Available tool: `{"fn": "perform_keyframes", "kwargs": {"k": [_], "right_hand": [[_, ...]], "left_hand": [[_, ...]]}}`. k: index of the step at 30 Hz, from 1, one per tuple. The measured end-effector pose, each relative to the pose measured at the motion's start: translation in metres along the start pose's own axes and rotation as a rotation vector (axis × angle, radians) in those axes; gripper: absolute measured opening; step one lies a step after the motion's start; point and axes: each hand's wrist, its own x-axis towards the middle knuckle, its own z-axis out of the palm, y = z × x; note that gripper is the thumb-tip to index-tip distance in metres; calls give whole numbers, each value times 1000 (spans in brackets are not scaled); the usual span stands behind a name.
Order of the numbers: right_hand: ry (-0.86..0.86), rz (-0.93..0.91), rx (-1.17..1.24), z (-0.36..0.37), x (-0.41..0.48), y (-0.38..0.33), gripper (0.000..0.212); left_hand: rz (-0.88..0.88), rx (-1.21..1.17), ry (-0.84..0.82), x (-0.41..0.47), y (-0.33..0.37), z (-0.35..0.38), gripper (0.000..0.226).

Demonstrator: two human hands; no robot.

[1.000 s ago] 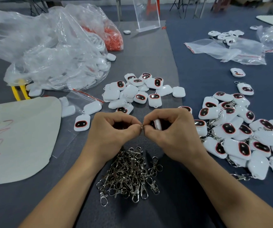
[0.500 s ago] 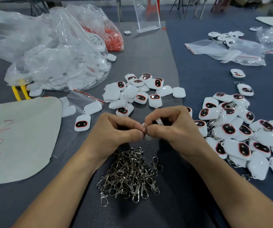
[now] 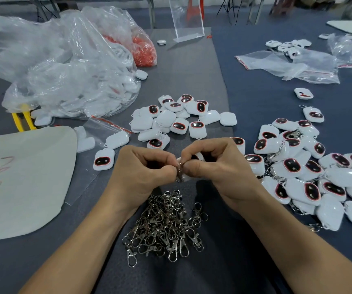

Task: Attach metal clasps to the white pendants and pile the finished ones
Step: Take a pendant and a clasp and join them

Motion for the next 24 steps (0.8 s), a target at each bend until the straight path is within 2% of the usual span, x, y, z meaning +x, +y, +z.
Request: {"fn": "perform_keyframes", "kwargs": {"k": [7,11,13,15,17,19,20,22,24], "right_hand": [[31,-5,96,5,-1,-2,16],[52,-8,30,4,1,2,16],[99,15,-22,4,2,4,15],[203,85,-21,2,3,7,17],[317,144,-18,-2,6,9,19],[372,146,-22,-7,8,8,23],[369,140,-35,-8,8,8,25],[320,146,-113,-9,7,10,31],[279,157,-249,-9,6,12,29]], "left_hand": [[15,-49,29,0,-4,0,11],[21,-38,60,3,-5,-1,12],[36,-3,150,4,-5,-1,10],[98,200,317,5,-8,-5,16],[201,623,407,4,-8,-11,17],[328,939,317,3,-8,-12,7],[376,1013,237,2,-10,-10,5],[408,1058,90,3,-13,-4,3],[369,1076,-8,5,-14,0,7]]}}
